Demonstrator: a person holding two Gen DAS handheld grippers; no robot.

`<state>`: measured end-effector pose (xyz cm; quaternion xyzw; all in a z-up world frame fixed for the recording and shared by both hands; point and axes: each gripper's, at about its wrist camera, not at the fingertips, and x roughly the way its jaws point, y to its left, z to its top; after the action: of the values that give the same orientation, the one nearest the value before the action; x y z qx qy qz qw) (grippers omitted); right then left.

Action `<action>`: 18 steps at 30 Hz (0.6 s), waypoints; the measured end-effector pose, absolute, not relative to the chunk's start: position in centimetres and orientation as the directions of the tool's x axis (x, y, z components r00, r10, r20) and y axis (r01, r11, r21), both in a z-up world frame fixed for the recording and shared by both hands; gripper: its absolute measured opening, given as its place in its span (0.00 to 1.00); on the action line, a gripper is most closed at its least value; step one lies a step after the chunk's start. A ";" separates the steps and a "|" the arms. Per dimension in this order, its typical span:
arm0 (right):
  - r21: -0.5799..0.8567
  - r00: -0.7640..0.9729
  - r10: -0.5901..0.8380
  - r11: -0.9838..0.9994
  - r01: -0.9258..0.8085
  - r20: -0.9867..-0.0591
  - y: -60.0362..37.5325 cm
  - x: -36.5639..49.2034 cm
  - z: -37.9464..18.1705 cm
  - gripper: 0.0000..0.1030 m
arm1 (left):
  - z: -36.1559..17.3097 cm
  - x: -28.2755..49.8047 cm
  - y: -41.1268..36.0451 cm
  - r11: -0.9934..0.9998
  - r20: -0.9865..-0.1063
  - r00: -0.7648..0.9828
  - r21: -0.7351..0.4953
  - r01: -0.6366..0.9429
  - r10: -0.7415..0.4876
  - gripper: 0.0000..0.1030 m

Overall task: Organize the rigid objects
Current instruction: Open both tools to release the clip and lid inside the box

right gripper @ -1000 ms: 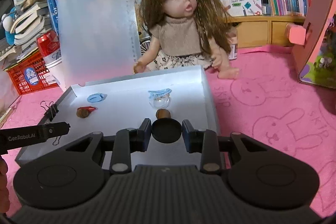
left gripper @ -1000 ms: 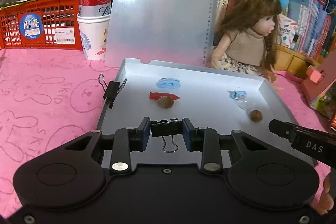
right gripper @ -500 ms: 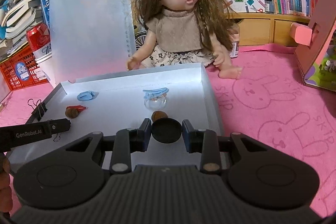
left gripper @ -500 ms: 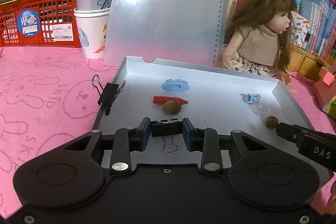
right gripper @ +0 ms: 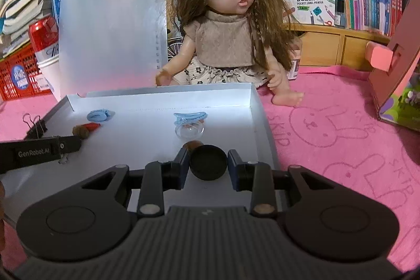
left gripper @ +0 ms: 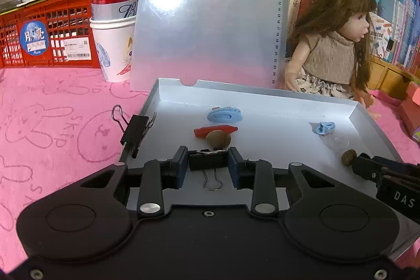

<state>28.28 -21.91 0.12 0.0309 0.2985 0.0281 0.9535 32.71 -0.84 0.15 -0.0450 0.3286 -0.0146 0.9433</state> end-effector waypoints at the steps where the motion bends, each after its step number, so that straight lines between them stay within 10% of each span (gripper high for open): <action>1: 0.073 0.821 0.071 0.997 -0.036 -0.567 -21.9 28.3 0.1 0.36 | 0.1 32.7 -0.9 0.996 -0.617 0.785 -0.093 0.000 -0.058 0.31; 12: 0.077 0.821 0.084 0.996 -0.049 -0.564 -21.9 28.0 0.0 0.39 | 0.7 31.9 -1.0 0.996 -0.601 0.797 -0.085 0.019 -0.067 0.43; 18: 0.104 0.823 0.094 0.994 -0.043 -0.560 -22.3 27.6 0.2 0.59 | 1.3 30.8 -1.2 0.997 -0.585 0.808 -0.068 0.040 -0.073 0.53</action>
<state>27.55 -22.31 0.23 0.0436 0.2955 0.0359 0.9537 30.84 -1.22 1.34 -0.0261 0.3084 -0.0297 0.9504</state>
